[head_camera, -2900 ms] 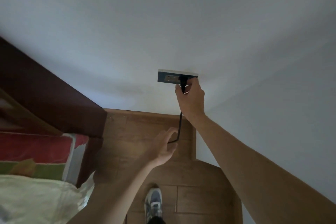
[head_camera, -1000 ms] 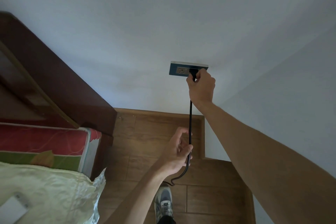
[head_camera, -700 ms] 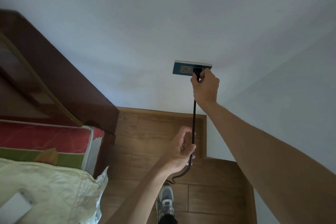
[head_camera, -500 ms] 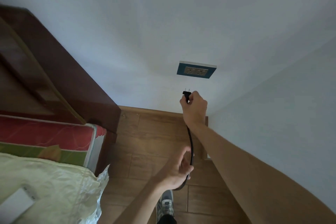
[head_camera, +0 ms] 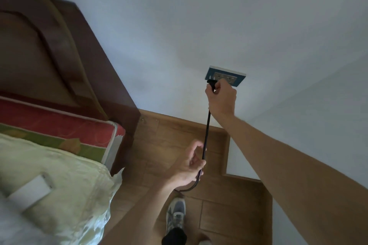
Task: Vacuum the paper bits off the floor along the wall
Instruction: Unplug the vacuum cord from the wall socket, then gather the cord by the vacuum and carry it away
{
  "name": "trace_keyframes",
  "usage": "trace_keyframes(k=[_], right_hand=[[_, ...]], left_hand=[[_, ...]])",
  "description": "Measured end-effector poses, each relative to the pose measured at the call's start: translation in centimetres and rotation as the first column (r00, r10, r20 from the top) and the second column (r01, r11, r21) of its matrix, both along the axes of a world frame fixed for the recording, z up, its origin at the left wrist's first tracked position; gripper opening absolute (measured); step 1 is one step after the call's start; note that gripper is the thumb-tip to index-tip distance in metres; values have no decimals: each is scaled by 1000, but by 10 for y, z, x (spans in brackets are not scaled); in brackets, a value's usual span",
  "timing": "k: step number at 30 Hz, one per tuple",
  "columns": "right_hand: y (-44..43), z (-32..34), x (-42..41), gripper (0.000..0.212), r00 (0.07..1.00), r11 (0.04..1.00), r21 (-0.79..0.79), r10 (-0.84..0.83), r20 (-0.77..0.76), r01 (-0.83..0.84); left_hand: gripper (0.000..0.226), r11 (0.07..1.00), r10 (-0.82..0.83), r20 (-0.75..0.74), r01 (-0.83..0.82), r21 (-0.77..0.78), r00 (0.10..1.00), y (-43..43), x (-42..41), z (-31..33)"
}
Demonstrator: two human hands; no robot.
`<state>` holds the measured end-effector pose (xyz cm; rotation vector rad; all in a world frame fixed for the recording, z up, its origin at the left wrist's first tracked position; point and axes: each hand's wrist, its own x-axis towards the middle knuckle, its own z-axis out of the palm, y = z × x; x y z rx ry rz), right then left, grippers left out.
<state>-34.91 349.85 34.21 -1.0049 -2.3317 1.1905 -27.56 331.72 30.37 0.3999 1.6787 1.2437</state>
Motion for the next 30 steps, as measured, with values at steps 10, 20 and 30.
trace_keyframes(k=[10, 20, 30], right_hand=[[-50, 84, -13, 22, 963, 968, 38, 249, -104, -246], [-132, 195, 14, 22, 816, 834, 132, 552, -170, -536], [-306, 298, 50, 20, 552, 614, 260, 786, -277, -745]], left_hand=[[27, 962, 273, -160, -271, 35, 949, -30, 24, 65], [34, 819, 534, -365, -573, 0, 763, -76, 82, 140], [49, 591, 773, -380, -794, 142, 507, -194, 142, 238]])
